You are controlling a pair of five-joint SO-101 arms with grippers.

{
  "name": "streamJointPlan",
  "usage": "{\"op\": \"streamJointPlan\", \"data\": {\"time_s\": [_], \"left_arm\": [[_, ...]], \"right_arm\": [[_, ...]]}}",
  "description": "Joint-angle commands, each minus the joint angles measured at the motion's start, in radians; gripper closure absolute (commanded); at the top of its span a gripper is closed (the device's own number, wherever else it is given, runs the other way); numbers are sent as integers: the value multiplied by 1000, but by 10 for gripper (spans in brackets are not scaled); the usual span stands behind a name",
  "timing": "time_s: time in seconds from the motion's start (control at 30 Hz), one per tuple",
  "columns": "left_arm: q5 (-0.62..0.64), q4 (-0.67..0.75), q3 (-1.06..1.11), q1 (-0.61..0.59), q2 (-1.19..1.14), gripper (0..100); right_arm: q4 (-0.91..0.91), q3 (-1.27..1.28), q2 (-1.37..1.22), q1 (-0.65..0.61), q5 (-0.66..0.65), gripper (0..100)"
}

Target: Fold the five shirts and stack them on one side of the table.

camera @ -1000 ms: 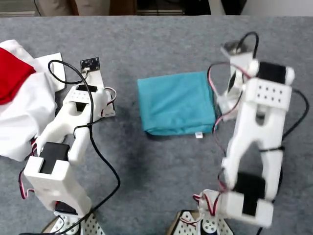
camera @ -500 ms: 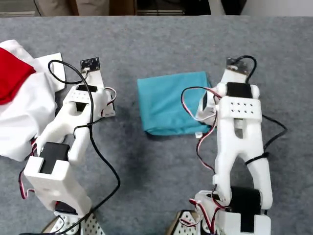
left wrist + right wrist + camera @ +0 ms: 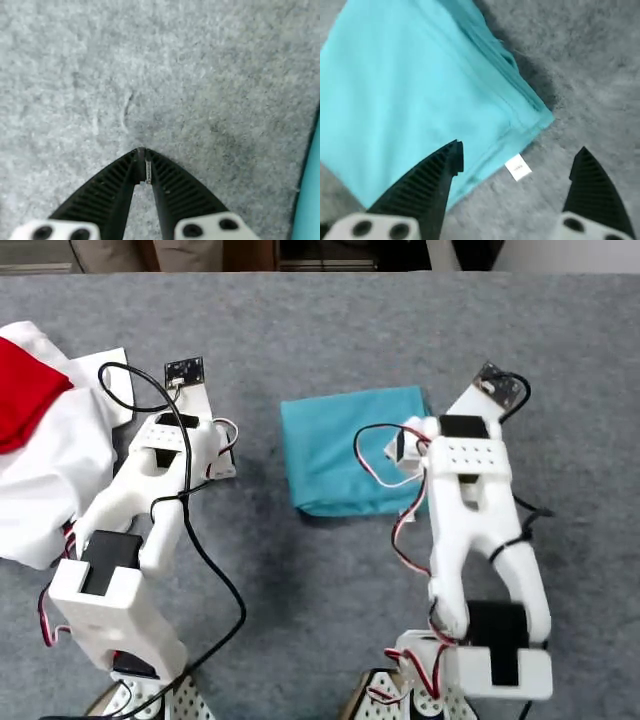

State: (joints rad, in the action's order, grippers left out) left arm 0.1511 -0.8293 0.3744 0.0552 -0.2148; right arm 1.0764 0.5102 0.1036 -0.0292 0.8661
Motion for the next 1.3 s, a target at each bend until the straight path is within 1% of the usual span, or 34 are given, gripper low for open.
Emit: {"op": "streamJointPlan", "data": {"time_s": [0.0,0.1,0.37,0.53,0.6,0.73,0.8,0.83,1.13,1.2,1.27], "left_arm": [[-8,23,-6,-5,47,981],[-9,23,-6,-5,47,981],[-9,23,-6,-5,47,981],[-9,23,-6,-5,47,981],[-9,23,-6,-5,47,981],[-9,23,-6,-6,47,981],[-9,23,-6,-6,47,981],[-9,23,-6,-6,47,981],[-9,23,-6,-6,47,981],[-9,23,-6,-8,47,981],[-9,23,-6,-8,47,981]], "right_arm": [[-83,-4,-48,-13,52,656],[-115,-19,-79,-21,72,656],[-123,-51,-163,-28,74,656],[-180,-51,-222,-24,74,661],[-204,-53,-229,-27,74,705],[-250,-53,-231,-25,68,878],[-255,-53,-231,-25,63,940],[-255,-53,-231,-27,63,952],[-247,-51,-225,-21,61,959],[-245,-51,-225,-18,60,991],[-244,-51,-225,4,60,992]]}}
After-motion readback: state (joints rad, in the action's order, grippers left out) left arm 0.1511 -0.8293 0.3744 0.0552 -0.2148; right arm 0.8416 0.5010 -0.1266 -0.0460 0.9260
